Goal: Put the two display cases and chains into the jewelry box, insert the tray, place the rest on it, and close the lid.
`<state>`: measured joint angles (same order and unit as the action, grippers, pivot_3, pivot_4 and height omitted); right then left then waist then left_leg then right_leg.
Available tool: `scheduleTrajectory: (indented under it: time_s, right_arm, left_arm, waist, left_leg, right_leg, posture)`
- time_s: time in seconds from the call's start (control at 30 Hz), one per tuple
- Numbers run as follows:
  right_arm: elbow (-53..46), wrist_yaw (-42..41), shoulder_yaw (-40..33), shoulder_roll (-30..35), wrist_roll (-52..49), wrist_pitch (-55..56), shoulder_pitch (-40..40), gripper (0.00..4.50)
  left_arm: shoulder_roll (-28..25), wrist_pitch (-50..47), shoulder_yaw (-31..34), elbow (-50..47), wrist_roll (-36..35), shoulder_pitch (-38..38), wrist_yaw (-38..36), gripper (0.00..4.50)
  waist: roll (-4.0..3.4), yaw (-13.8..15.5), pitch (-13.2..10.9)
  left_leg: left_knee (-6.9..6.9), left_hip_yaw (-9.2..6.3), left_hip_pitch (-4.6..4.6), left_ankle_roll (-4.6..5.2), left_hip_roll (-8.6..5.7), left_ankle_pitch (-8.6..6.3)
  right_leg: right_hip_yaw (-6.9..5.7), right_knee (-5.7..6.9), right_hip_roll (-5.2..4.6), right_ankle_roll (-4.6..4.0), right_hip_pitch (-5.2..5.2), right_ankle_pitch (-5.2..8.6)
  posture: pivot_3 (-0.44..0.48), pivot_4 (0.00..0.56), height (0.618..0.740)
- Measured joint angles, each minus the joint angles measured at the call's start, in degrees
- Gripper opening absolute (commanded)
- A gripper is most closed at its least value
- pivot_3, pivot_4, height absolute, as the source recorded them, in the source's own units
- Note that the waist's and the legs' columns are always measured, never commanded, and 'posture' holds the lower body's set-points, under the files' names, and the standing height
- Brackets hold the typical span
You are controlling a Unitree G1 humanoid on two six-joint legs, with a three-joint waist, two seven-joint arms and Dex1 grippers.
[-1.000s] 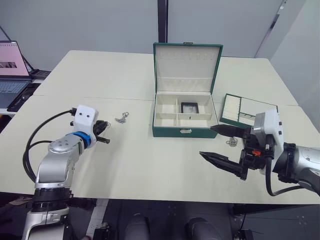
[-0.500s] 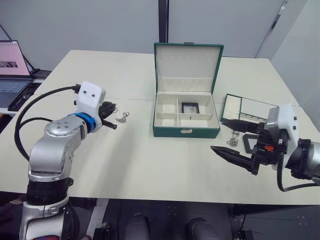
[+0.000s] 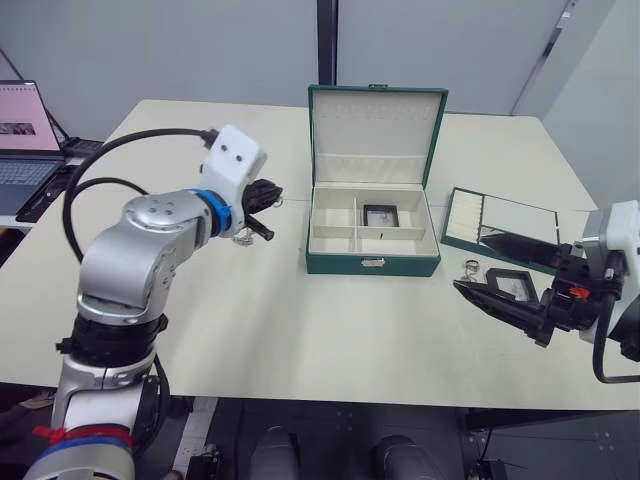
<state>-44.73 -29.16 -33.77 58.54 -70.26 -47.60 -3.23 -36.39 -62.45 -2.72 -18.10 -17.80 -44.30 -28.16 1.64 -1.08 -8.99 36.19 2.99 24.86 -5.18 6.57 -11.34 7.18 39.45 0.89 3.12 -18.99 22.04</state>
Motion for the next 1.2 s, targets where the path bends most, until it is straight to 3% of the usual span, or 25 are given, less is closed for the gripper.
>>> scheduleTrajectory:
  time_s: [0.53, 0.83, 1.2]
  right_arm:
    - [0.08, 0.78, -2.24, -0.8, -0.35, -0.1, -3.11, 4.5]
    - [0.16, 2.84, -2.24, -1.39, -1.38, 0.26, -2.01, 4.5]
    - [0.41, 4.3, -1.84, -1.39, -1.34, 0.62, -1.23, 4.5]
  left_arm:
    - [11.76, 3.38, -10.6, 14.75, 7.62, -9.54, 5.67, 0.13]
    - [19.95, 13.36, -11.64, 29.99, 12.56, -12.98, 7.61, 0.13]
    - [24.51, 24.61, -11.63, 46.55, 17.01, -16.46, 7.74, 0.13]
  waist:
    - [0.02, 0.64, -0.01]
    - [0.02, 1.04, -0.02]
    - [0.02, 1.08, -0.02]
  left_leg:
    - [-0.01, 0.0, 0.01, 0.0, -0.04, 0.0]
    - [-0.05, 0.02, 0.03, 0.0, -0.07, 0.0]
    - [-0.08, 0.02, 0.05, 0.0, -0.08, 0.0]
  right_leg:
    - [0.03, -0.05, 0.0, 0.0, 0.01, 0.0]
    - [0.04, -0.08, -0.01, 0.0, 0.01, 0.0]
    - [0.03, -0.1, -0.01, 0.0, 0.0, 0.0]
  posture:
    - [0.0, 0.15, 0.74]
    - [0.0, 0.15, 0.74]
    - [0.0, 0.15, 0.74]
